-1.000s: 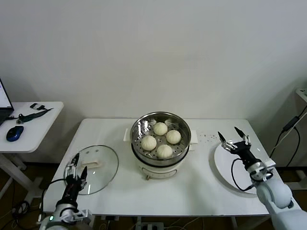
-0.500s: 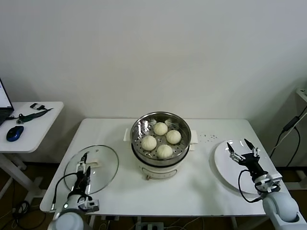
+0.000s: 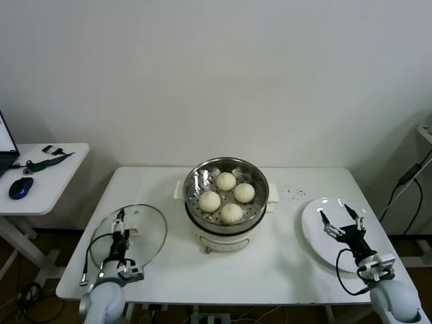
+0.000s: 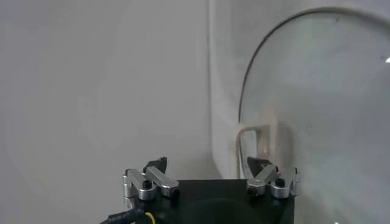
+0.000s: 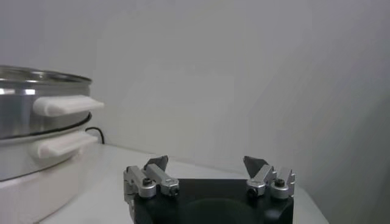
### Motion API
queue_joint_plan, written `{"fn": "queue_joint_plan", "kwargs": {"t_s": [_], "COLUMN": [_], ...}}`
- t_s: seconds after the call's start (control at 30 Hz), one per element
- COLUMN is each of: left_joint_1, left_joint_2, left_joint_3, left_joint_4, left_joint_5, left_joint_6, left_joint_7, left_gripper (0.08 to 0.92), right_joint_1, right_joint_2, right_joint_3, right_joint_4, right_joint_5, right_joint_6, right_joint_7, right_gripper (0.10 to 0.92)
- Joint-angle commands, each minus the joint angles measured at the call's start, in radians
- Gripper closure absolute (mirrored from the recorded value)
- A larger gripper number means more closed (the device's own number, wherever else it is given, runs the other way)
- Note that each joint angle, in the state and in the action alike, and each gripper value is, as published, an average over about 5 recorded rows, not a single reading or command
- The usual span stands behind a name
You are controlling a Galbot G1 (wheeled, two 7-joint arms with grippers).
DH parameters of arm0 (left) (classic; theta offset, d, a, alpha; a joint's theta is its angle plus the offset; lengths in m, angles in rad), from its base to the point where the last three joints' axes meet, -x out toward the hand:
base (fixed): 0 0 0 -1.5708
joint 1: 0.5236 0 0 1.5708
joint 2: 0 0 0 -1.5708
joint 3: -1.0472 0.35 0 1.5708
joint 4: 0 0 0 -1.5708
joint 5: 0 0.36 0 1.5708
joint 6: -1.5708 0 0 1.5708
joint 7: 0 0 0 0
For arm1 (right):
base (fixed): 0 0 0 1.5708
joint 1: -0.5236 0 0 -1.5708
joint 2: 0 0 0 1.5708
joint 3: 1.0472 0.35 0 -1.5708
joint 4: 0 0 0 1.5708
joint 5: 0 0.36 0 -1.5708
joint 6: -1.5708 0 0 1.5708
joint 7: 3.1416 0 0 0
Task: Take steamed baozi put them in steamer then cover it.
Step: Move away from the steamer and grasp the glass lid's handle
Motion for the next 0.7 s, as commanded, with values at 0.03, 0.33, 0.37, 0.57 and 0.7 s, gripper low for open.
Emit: {"fn": "queue_joint_plan", "kwargs": {"t_s": [0.03, 0.33, 0.37, 0.57, 0.7], "left_joint_1": [-0.077, -0.077, -0.076, -0.071, -0.065], "left_joint_2": [0.002, 0.01, 0.01, 0.008, 0.012], "left_joint_3": [0.008, 0.007, 0.006, 0.002, -0.002], "left_joint_4": [0.089, 0.089, 0.089, 0.088, 0.063], "left_joint_5": [-0.032, -0.048, -0.05, -0.07, -0.091], "left_joint_6": [0.024, 0.013, 0.012, -0.009, -0.024], "left_joint_7": [-0.031, -0.029, -0.028, -0.028, -0.03], "left_gripper": [0.177, 0.303, 0.32, 0.519, 0.64], "right_joint_1": [-0.005, -0.002, 0.0, 0.008, 0.013], "right_joint_2": [0.011, 0.019, 0.02, 0.025, 0.026], "right_joint_3": [0.006, 0.004, 0.004, 0.005, 0.005], "right_joint_4": [-0.013, -0.029, -0.033, -0.048, -0.054], "right_joint_5": [-0.046, -0.075, -0.078, -0.087, -0.092], "right_joint_6": [0.008, 0.02, 0.021, 0.028, 0.031], "right_joint_7": [-0.004, -0.014, -0.015, -0.017, -0.017], "right_gripper": [0.203, 0.203, 0.203, 0.203, 0.203]}}
